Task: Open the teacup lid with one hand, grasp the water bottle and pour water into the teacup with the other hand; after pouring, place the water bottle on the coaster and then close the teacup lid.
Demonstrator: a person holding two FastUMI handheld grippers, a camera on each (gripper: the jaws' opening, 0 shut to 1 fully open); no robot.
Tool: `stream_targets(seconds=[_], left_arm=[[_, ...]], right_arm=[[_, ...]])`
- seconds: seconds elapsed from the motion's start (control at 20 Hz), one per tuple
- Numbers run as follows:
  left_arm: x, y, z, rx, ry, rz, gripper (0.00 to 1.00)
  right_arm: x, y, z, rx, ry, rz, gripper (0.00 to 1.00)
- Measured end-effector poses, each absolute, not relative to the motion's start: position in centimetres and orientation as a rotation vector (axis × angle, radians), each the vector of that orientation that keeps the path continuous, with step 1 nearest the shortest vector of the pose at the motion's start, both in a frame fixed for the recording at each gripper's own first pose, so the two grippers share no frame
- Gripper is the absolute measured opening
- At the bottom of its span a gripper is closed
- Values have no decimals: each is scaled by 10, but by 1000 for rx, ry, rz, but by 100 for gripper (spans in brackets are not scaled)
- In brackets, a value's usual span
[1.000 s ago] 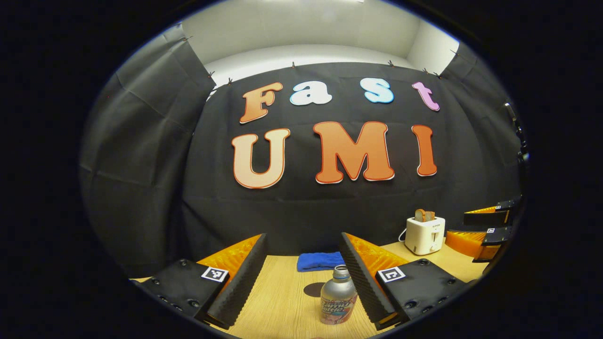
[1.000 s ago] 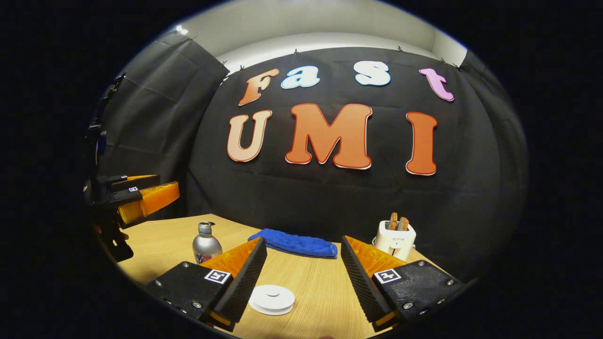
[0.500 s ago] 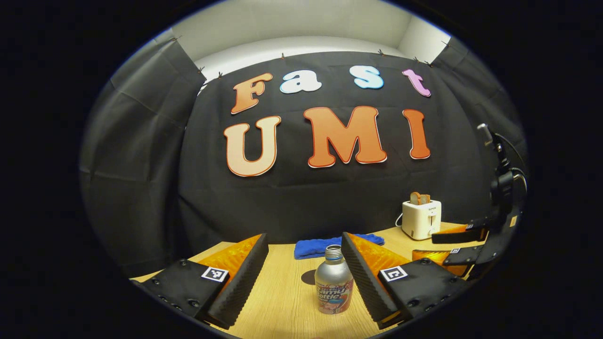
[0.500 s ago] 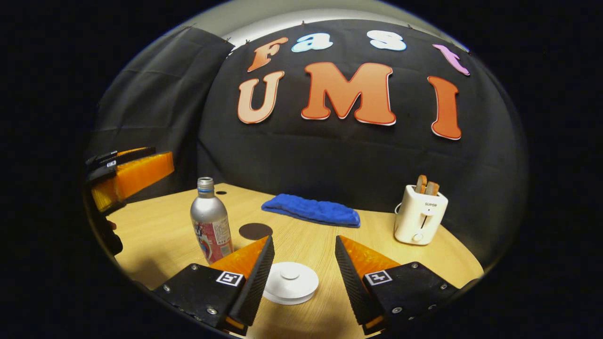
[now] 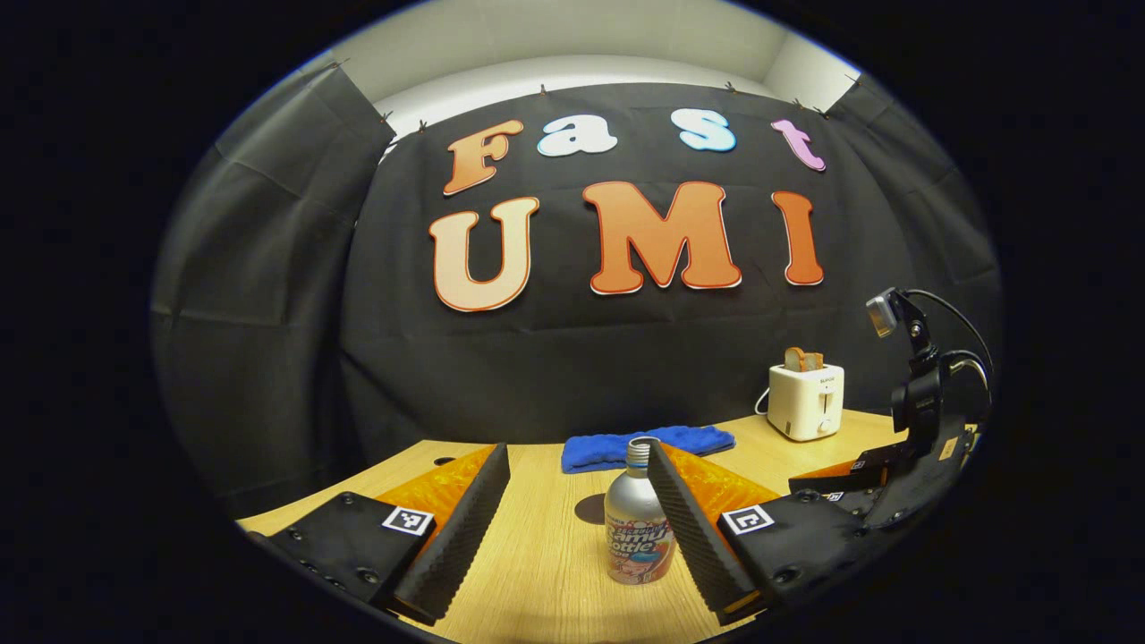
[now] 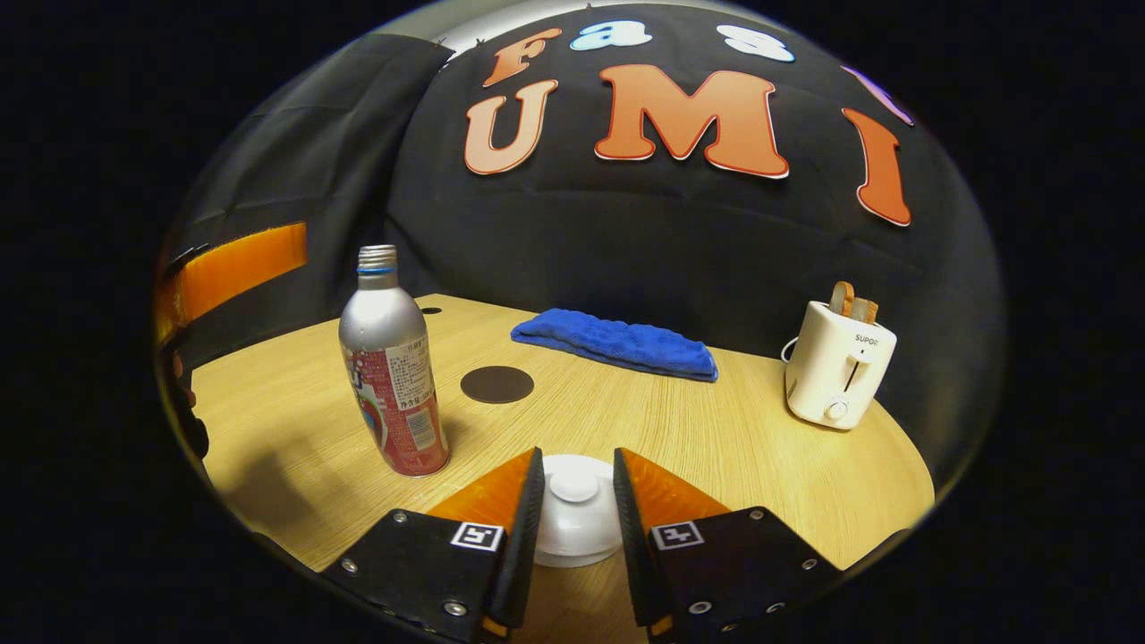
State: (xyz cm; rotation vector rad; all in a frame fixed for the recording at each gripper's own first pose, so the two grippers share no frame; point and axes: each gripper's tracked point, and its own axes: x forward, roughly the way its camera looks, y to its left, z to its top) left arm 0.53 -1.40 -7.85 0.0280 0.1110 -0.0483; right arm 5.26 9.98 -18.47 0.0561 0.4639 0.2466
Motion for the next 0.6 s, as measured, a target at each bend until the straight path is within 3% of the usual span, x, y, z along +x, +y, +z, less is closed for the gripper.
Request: stream_targets(seconds=[0.15,0.6], left_arm=[[7,-17,-87,21,133,-58,100],[13,-34,-114,-32,202,-125,100]], right_arm=[[54,101,-183,26,443,258,27],[56,90,-156,148,392,256,22]])
